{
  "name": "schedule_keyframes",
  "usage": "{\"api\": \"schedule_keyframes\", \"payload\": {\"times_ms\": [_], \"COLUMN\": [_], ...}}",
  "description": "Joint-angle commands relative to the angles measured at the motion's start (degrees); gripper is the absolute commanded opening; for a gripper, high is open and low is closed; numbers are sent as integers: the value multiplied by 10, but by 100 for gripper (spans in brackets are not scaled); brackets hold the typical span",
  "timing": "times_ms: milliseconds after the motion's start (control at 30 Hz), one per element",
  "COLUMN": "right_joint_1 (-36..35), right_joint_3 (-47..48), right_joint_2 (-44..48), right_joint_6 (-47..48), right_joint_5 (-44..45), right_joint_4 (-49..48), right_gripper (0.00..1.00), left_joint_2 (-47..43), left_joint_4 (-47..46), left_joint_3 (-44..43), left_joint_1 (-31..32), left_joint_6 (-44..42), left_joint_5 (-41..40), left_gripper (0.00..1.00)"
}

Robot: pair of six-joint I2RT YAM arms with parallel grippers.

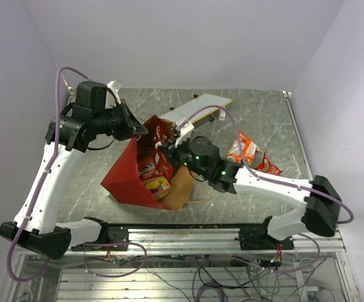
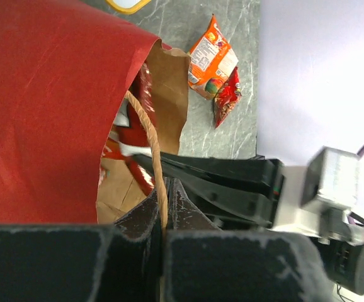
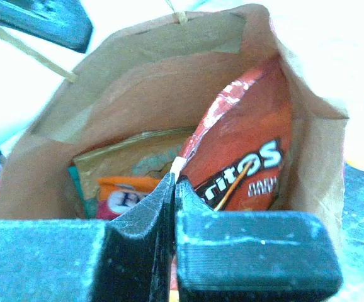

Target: Take the snacks out of the paper bag

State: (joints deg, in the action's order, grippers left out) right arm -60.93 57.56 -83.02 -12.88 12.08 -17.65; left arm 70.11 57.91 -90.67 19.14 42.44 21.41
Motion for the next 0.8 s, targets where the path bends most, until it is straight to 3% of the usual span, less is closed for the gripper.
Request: {"api": "schedule_keyframes", "payload": {"times_ms": [0, 200, 500, 633, 767], "right_joint_1": [-1, -2, -1, -2, -1], "right_joint_3": [-21, -6, 97, 160, 178], "right_joint_2": [90, 165, 226, 233, 244], "right_joint_6": [-23, -24, 39, 98, 170], "right_joint_5": [-1, -3, 52, 138, 261], "right_joint_4": [30, 69, 139, 180, 151], "right_gripper": [0, 0, 0, 0, 0], "left_joint_2": [-7, -2, -8, -14, -19], "left_joint_4": [-38, -35, -29, -36, -40], "left_joint_3": [3, 1, 15, 27, 29], "left_joint_1": [-4, -5, -5, -5, -5], "left_joint_6": [14, 11, 19, 32, 36], "left_joint_5": [5, 2, -9, -4, -16], "left_gripper": [7, 7, 7, 7, 7]}}
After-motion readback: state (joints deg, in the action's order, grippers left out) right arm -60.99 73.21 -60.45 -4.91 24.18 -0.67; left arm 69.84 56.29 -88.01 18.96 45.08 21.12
